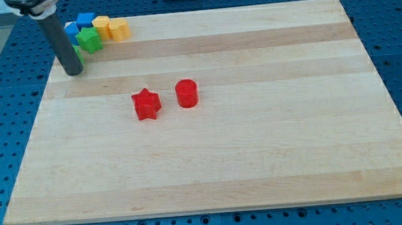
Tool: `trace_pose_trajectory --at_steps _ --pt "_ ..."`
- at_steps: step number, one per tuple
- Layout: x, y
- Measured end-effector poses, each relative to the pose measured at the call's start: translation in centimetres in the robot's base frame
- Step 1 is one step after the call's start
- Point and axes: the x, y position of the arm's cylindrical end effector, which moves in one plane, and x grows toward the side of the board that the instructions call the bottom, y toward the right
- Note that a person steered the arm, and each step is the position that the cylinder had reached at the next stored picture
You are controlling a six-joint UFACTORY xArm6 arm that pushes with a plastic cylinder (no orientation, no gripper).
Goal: Push the green circle closer to the blue triangle
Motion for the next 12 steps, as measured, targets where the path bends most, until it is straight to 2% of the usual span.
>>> trace_pose_trajectory --at_steps 1,2,3,6,9,12 --pt "-0.6 -0.4" --pt "1.1 -0.9" --pt "2.0 -4.0" --pt "-3.7 -3.7" --pt "-1.1 -4.1" --pt "-4.9 -3.7"
